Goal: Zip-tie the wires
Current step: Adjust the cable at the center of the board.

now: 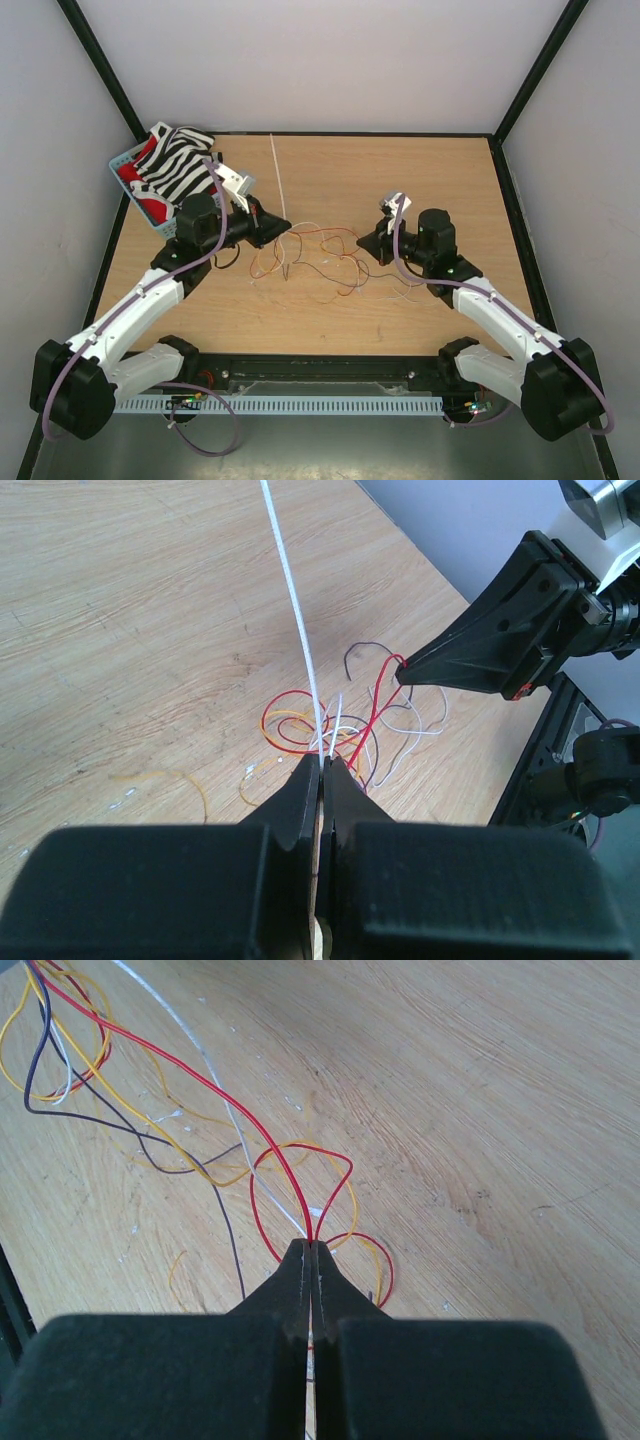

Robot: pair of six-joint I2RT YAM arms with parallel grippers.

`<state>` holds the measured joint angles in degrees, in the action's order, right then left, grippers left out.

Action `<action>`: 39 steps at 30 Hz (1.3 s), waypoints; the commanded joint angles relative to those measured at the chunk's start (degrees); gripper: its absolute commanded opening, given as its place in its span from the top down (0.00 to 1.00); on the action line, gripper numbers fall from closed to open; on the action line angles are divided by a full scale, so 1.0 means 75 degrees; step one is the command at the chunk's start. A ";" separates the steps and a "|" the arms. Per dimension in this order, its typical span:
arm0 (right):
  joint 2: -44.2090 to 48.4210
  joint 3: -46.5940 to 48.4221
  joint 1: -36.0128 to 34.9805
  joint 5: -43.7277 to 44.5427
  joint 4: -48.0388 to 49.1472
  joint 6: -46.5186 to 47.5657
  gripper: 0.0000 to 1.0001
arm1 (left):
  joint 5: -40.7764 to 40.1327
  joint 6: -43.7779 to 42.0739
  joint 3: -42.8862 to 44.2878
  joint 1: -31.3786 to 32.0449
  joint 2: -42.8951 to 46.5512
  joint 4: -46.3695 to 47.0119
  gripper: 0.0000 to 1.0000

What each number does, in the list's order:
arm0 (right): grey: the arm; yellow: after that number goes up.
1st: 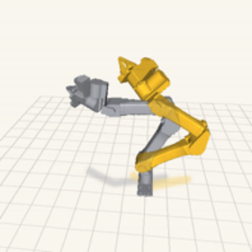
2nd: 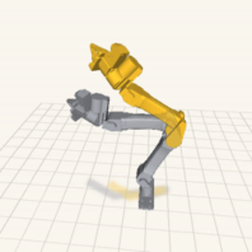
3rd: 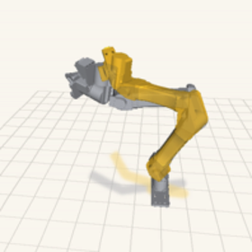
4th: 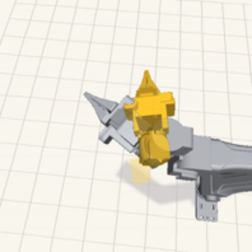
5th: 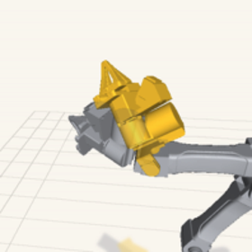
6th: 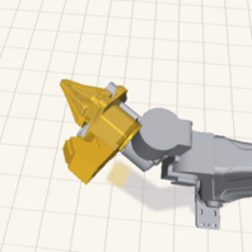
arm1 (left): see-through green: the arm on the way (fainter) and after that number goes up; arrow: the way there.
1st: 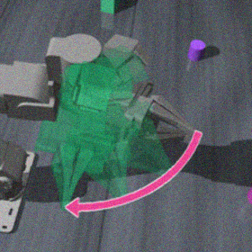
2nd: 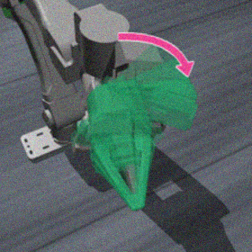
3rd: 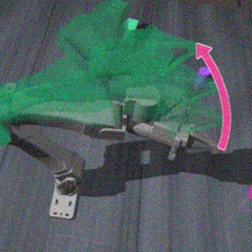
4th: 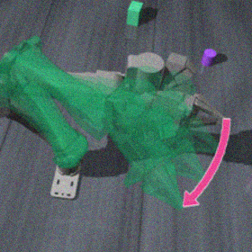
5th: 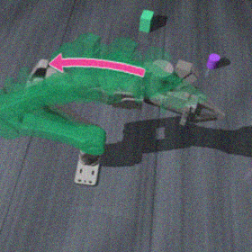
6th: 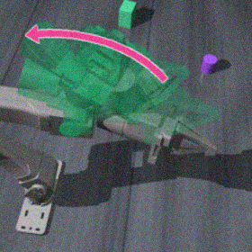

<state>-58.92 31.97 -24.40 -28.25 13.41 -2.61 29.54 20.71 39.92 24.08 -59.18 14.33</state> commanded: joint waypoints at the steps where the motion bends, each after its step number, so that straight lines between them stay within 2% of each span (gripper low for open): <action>1: 0.0122 -0.0085 0.0044 0.0008 -0.0007 -0.0027 1.00 | 0.0037 -0.0086 0.0112 -0.0052 0.0167 0.0065 1.00; 9: -0.0155 -0.0033 0.0049 -0.1098 -0.0027 0.0120 1.00 | 0.0219 -0.0147 0.0190 -0.0046 0.0157 0.0073 1.00; 11: -0.0173 -0.0014 0.0051 -0.1273 -0.0040 0.0137 0.92 | 0.0284 -0.0156 0.0224 -0.0046 0.0153 0.0068 1.00; 12: -0.0178 0.0000 0.0048 -0.1350 -0.0039 0.0137 0.83 | 0.0319 -0.0153 0.0245 -0.0046 0.0156 0.0070 1.00; 13: -0.0181 0.0028 0.0044 -0.1421 -0.0041 0.0137 0.79 | 0.0345 -0.0156 0.0264 -0.0046 0.0149 0.0060 1.00; 18: -0.0323 0.0218 0.0044 -0.2165 0.0241 -0.0220 0.68 | 0.0419 -0.0155 0.0302 -0.0046 0.0111 0.0042 1.00; 21: -0.0475 0.0157 0.0028 -0.2561 0.1006 -0.0677 0.67 | 0.0474 -0.0164 0.0324 -0.0046 0.0087 0.0035 1.00; 26: -0.0781 0.0364 0.0011 -0.2316 0.1810 -0.0860 0.63 | 0.0578 -0.0172 0.0349 -0.0046 0.0102 0.0035 1.00; 28: -0.0931 0.0531 -0.0034 -0.2654 0.2173 -0.1111 0.65 | 0.0545 -0.0155 0.0337 -0.0038 0.0112 0.0033 1.00; 30: -0.1031 0.0586 -0.0245 -0.2888 0.2343 -0.1168 0.69 | 0.0516 -0.0103 0.0343 -0.0046 0.0102 0.0018 1.00; 36: -0.1480 0.0156 -0.1348 -0.2646 0.2525 -0.0716 0.71 | 0.0537 0.0001 0.0372 -0.0034 0.0097 0.0007 1.00; 39: -0.1756 -0.0073 -0.1501 -0.2416 0.3200 -0.0953 0.72 | 0.0566 0.0026 0.0383 -0.0034 0.0112 0.0012 1.00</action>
<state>-69.87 33.58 -34.48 -47.07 30.37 -9.04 32.80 20.27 40.49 24.08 -59.09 13.69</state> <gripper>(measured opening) 0.284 0.004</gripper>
